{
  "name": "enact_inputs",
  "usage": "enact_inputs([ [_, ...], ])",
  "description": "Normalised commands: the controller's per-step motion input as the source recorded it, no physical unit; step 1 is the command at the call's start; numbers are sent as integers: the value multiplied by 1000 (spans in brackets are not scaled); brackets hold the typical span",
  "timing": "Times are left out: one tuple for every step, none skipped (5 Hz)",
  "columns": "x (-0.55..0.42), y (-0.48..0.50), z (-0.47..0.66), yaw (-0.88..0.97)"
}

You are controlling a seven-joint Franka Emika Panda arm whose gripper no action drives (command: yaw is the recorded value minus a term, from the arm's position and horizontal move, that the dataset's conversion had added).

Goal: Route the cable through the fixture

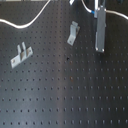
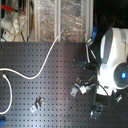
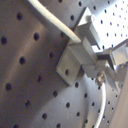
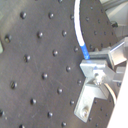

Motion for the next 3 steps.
enact_inputs([
  [-183,-148,236,0],
  [-2,-14,0,-6],
  [-388,-100,-9,211],
])
